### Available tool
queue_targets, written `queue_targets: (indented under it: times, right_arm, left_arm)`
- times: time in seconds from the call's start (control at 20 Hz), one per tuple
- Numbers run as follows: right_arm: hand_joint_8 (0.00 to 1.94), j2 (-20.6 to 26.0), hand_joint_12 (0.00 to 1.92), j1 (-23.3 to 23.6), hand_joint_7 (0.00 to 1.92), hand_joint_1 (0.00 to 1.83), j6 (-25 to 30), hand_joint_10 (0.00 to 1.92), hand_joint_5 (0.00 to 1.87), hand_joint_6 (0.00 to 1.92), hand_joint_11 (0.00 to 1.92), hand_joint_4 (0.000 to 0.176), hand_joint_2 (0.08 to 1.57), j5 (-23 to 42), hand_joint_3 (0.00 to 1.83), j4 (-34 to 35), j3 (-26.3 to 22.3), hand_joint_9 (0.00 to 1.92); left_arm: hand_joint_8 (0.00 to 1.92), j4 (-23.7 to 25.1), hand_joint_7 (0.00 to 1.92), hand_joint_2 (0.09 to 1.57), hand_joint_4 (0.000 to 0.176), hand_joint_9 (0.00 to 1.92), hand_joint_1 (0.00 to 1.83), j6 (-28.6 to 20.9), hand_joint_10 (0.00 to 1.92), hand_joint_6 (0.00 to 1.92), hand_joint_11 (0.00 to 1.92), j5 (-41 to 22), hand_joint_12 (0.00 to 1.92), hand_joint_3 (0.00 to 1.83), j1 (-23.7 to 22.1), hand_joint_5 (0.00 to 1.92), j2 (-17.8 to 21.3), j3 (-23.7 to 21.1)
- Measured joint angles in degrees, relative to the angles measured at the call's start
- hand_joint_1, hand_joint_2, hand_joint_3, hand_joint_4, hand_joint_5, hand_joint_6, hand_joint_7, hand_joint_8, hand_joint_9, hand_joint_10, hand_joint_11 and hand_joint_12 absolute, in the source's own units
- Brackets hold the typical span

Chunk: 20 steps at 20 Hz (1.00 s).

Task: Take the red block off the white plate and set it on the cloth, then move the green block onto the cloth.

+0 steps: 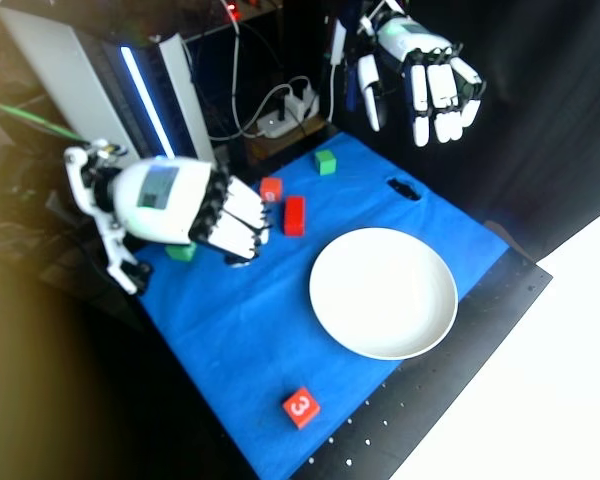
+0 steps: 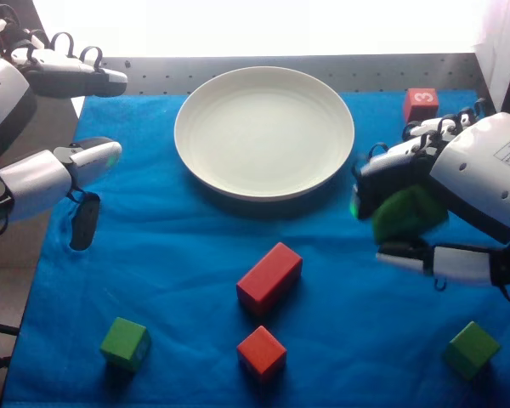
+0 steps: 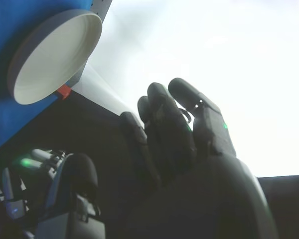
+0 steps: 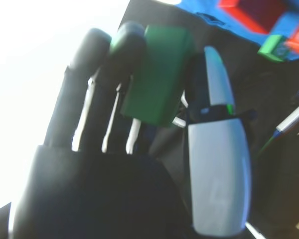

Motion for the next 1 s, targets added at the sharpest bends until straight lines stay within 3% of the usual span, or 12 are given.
queue_targets:
  times: [0.1, 0.25, 0.3, 0.35, 0.4, 0.45, 0.5, 0.55, 0.6, 0.75, 0.9, 1.0]
  right_arm:
    - [1.20, -0.26, 1.73, -0.37, 0.55, 0.98, 0.02, 1.39, 0.48, 0.97, 0.43, 0.000, 0.90, -0.42, 0.00, -0.04, -0.11, 0.54]
    - [1.27, -0.33, 1.72, -0.55, 0.47, 0.94, 0.00, 1.47, 0.40, 1.09, 0.42, 0.000, 0.87, -0.52, 0.00, -0.04, -0.11, 0.48]
    - [1.28, -0.33, 1.74, -0.55, 0.47, 0.94, 0.02, 1.50, 0.39, 1.11, 0.42, 0.000, 0.88, -0.52, 0.00, -0.04, -0.11, 0.47]
    - [1.28, -0.33, 1.74, -0.55, 0.46, 0.96, 0.00, 1.49, 0.39, 1.12, 0.42, 0.000, 0.88, -0.50, 0.00, -0.04, -0.11, 0.46]
    - [1.28, -0.33, 1.77, -0.55, 0.47, 0.98, 0.02, 1.50, 0.39, 1.12, 0.45, 0.000, 0.89, -0.50, 0.00, -0.04, -0.11, 0.47]
    - [1.29, -0.33, 1.78, -0.55, 0.48, 0.99, 0.00, 1.51, 0.40, 1.12, 0.48, 0.000, 0.88, -0.52, 0.00, -0.04, -0.11, 0.48]
    - [1.28, -0.31, 1.79, -0.55, 0.49, 0.99, 0.02, 1.52, 0.42, 1.10, 0.49, 0.000, 0.90, -0.50, 0.00, -0.02, -0.11, 0.48]
    - [1.27, -0.31, 1.84, -0.55, 0.46, 0.98, 0.02, 1.53, 0.39, 1.08, 0.43, 0.000, 0.92, -0.50, 0.00, -0.02, -0.11, 0.43]
    - [1.27, -0.17, 1.84, -0.55, 0.44, 0.98, 0.02, 1.54, 0.38, 1.08, 0.38, 0.000, 0.94, -0.48, 0.00, -0.02, -0.11, 0.41]
    - [1.35, 0.63, 1.78, -0.55, 0.47, 1.13, 0.02, 1.52, 0.42, 1.14, 0.30, 0.000, 0.93, -1.79, 0.00, 0.52, -0.09, 0.41]
    - [1.34, 0.68, 1.84, -0.55, 0.49, 1.08, 0.00, 1.52, 0.33, 1.28, 0.40, 0.000, 1.03, -6.03, 0.04, 2.05, 0.57, 0.45]
    - [1.22, 1.40, 1.67, -0.55, 0.56, 1.03, 0.02, 1.36, 0.37, 1.26, 0.58, 0.000, 1.02, -9.81, 0.04, 2.75, 0.92, 0.59]
  left_arm:
    - [0.00, -0.09, 0.57, 1.25, 0.054, 0.51, 0.60, 0.00, 0.01, 0.00, 0.00, -0.04, 1.13, 0.00, 0.00, 0.68, 0.00, 0.00]
    - [0.00, -0.24, 0.58, 1.26, 0.041, 0.57, 0.63, 0.02, 0.02, 0.00, 0.02, -0.15, 1.26, 0.00, 0.00, 0.69, 0.00, -0.13]
    - [0.00, -0.11, 0.59, 1.29, 0.149, 0.58, 0.78, 0.00, 0.02, 1.22, 0.04, -0.22, 1.29, 0.03, 0.00, 0.62, 0.00, -0.13]
    - [0.01, 0.00, 0.59, 1.26, 0.064, 0.57, 0.68, -0.11, 0.02, 0.70, 0.01, -0.22, 1.32, 0.01, 0.02, 0.50, 0.00, -0.13]
    - [0.01, -0.02, 0.59, 1.25, 0.039, 0.60, 0.67, 0.02, 0.03, 0.36, 0.05, -0.24, 1.33, 0.00, 0.00, 0.58, 0.00, -0.13]
    - [0.01, -0.15, 0.60, 1.28, 0.149, 0.61, 0.78, 0.00, 0.04, 1.28, 0.08, -0.24, 1.34, 0.02, 0.00, 0.61, 0.00, -0.13]
    - [0.01, -0.13, 0.61, 1.32, 0.171, 0.60, 0.78, 0.00, 0.04, 1.52, 0.07, -0.33, 1.34, 0.01, 0.00, 0.58, 0.00, -0.13]
    - [0.00, -0.13, 0.59, 1.27, 0.069, 0.56, 0.67, 0.00, 0.02, 0.76, 0.02, -0.44, 1.30, 0.00, 0.00, 0.49, 0.00, -0.13]
    - [0.00, -0.13, 0.59, 1.25, 0.040, 0.56, 0.67, 0.00, 0.02, 0.37, 0.02, -0.50, 1.27, 0.00, 0.02, 0.57, 0.00, -0.13]
    - [0.00, -0.09, 0.61, 1.24, 0.018, 0.60, 0.65, 0.00, 0.02, 0.04, 0.09, -1.27, 1.23, 0.00, 0.24, 0.68, 0.00, -0.24]
    - [0.01, 0.17, 0.63, 1.23, 0.073, 0.57, 0.55, 0.00, 0.01, 0.01, 0.01, -1.70, 1.26, 0.00, 0.24, 0.68, 0.02, -0.24]
    - [0.01, 0.76, 0.64, 1.22, 0.051, 0.58, 0.57, 0.00, 0.01, 0.01, 0.03, -2.38, 1.16, 0.00, 0.24, 0.69, 0.37, -0.24]
